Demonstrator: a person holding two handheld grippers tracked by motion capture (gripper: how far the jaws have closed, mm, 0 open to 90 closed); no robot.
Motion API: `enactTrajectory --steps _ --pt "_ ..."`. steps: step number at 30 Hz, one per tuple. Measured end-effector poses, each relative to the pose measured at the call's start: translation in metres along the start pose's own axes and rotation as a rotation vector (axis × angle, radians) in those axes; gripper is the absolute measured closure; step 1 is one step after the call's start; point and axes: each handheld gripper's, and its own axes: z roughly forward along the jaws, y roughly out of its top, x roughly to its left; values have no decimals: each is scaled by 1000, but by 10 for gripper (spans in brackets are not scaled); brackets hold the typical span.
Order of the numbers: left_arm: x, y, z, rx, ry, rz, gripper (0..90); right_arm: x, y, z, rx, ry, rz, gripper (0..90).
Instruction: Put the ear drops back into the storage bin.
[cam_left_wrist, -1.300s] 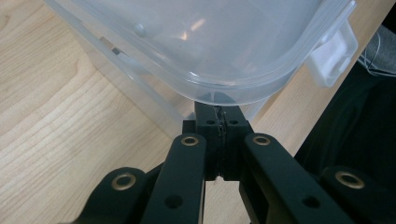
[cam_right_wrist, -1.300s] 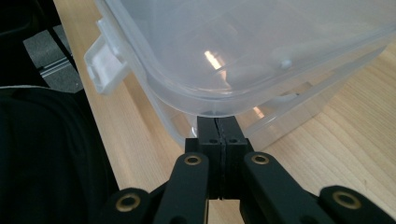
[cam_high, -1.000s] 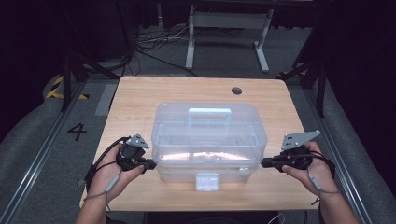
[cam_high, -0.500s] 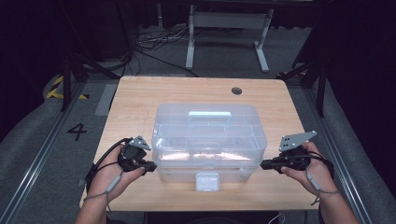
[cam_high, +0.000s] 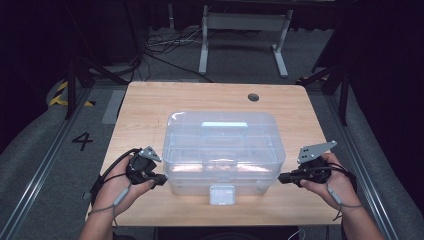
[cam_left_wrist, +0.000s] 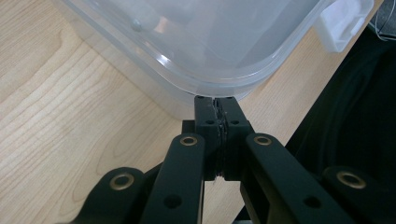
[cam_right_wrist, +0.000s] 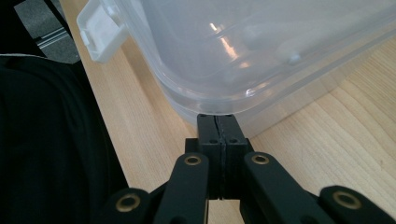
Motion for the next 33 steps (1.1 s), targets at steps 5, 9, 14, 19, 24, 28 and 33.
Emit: enactTrajectory --steps 5,9,14,19,24,28,33 --pt "0 -1 0 14 1 4 884 0 0 1 17 1 4 900" --pt "0 -1 2 34 -1 5 874 -1 -1 3 30 8 -2 900" --pt "-1 -1 2 38 -3 2 865 -1 -2 3 45 27 5 900" --pt "1 -3 1 35 -13 -4 838 -2 -3 1 40 32 14 900" --pt "2 -5 -5 11 -11 -19 825 -4 -3 -4 14 35 20 900" --pt "4 -6 -10 -17 -7 -25 818 -5 -3 -7 -3 27 25 900" --pt "5 -6 -16 -51 -27 -21 819 -5 -4 -8 -12 25 26 900"
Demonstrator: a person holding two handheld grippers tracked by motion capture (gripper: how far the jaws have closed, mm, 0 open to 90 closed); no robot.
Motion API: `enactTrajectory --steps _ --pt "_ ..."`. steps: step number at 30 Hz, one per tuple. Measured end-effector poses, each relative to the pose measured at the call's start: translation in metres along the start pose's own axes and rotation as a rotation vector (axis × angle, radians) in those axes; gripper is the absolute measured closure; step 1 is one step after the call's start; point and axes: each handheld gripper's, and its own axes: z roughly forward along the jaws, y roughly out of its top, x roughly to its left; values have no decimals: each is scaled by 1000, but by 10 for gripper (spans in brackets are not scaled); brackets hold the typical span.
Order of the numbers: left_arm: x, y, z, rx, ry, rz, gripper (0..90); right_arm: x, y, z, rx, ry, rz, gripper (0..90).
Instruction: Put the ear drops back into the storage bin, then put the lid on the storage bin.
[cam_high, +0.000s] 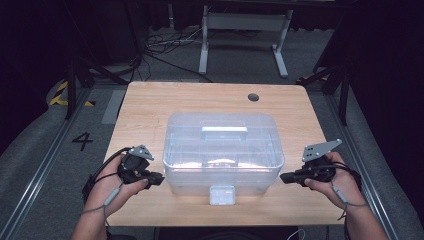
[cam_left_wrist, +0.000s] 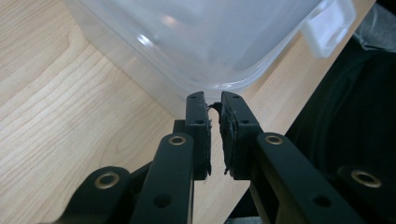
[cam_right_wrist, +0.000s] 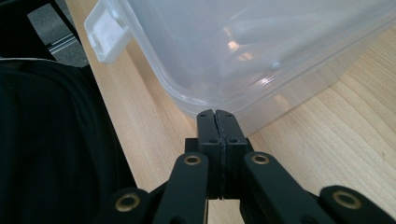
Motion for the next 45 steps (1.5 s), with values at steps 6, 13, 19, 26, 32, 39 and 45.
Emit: enactTrajectory --steps 6,13,19,26,32,39,45 --pt "2 0 -6 -62 5 -12 805 0 0 -4 -25 -11 4 900" --pt "4 0 -13 -133 11 -25 807 -2 1 -4 -36 -12 11 900" --pt "15 -5 -24 -240 82 -95 779 -3 0 -9 -65 -30 19 900" --pt "23 -5 -28 -378 148 -134 728 -6 0 -14 -101 -53 26 900" --pt "37 -3 -22 -476 165 -136 695 -8 2 -19 -152 -70 31 900" --pt "48 3 -18 -518 200 -171 658 -19 10 -25 -235 -97 45 900" --pt "55 11 -15 -516 213 -184 653 -31 13 -30 -302 -119 76 889"
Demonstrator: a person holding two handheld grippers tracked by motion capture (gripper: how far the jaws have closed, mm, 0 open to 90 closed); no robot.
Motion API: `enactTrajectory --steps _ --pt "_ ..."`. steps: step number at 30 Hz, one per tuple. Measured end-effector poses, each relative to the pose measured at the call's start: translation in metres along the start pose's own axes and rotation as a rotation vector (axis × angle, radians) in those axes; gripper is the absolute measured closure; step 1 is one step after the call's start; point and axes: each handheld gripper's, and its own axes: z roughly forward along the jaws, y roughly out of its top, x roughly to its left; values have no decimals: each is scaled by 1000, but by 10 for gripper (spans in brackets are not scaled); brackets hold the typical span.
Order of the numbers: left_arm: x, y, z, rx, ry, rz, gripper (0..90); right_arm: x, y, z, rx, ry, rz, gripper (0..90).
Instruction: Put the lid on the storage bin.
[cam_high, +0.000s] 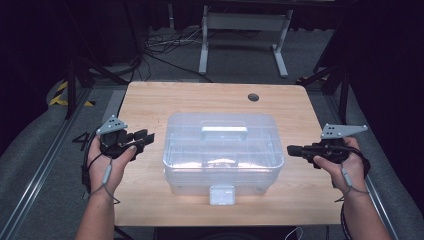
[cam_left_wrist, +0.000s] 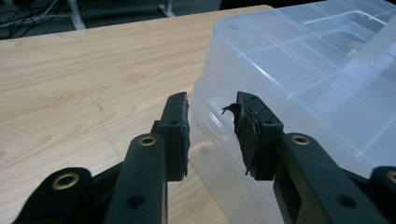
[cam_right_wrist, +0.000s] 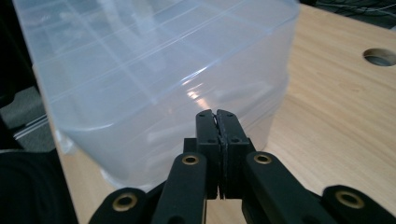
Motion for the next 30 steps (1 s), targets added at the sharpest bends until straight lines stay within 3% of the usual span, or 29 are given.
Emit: enactTrajectory --steps 5,12,17,19,23,27,30 --pt "4 10 10 -31 31 3 648 -14 5 -1 -58 -23 34 855" --pt "6 7 17 -39 40 -5 651 -29 8 5 -106 -24 62 854" --pt "13 0 20 -28 78 -24 653 -47 1 10 -157 -33 132 840" --pt "14 -2 21 -24 90 -23 653 -50 -1 11 -167 -49 144 833" --pt "21 -7 26 -2 120 -28 655 -65 -10 15 -193 -124 200 792" --pt "25 -11 28 11 137 -34 657 -71 -15 18 -186 -165 221 764" --pt "28 -14 30 31 165 -35 657 -78 -21 23 -164 -232 226 723"
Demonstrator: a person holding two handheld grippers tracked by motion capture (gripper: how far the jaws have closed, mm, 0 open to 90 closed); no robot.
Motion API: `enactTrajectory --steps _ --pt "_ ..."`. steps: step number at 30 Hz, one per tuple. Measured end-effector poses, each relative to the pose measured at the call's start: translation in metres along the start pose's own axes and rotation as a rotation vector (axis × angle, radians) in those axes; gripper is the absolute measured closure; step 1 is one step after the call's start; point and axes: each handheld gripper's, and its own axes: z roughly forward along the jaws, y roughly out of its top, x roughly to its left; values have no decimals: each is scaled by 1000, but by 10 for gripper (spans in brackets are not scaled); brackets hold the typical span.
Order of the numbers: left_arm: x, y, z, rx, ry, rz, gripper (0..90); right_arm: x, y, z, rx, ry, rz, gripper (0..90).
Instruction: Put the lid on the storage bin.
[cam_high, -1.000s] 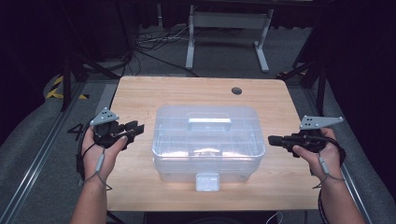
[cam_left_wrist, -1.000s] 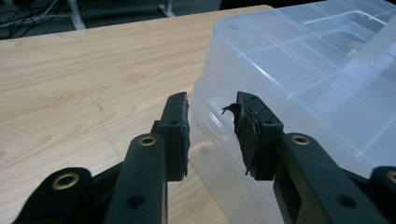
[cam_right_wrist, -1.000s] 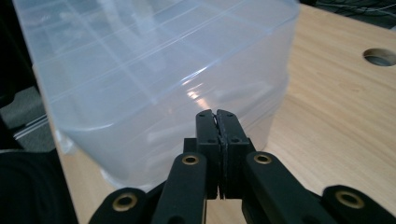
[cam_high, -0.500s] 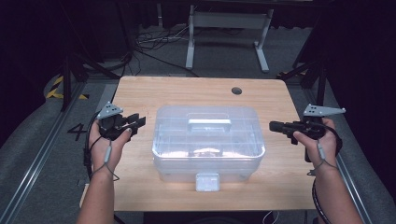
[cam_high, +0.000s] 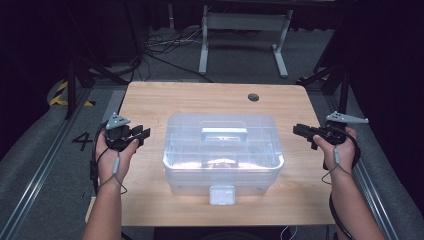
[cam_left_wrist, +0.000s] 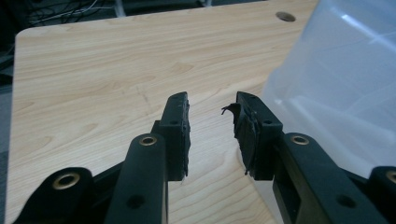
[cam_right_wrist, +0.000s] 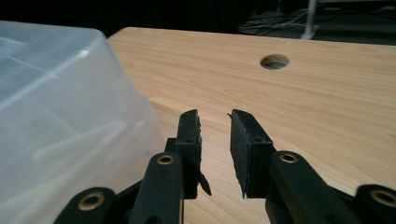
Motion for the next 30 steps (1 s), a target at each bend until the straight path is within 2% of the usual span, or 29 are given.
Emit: enactTrajectory --steps 2,5,7,12,20,26,30 --pt "2 -3 2 15 22 3 657 -3 -3 3 10 -24 8 696" --pt "7 -9 5 48 28 -8 655 -8 -6 6 23 -66 11 668" --pt "8 -10 6 51 32 -11 653 -10 -8 7 31 -77 18 659" --pt "13 -17 11 107 66 -17 644 -18 -14 11 55 -134 31 618" --pt "22 -28 19 176 80 -51 620 -28 -26 18 101 -191 36 559" --pt "27 -34 24 211 78 -52 578 -33 -33 20 134 -228 20 527" --pt "29 -40 31 257 96 -24 512 -37 -39 20 153 -253 -1 476"
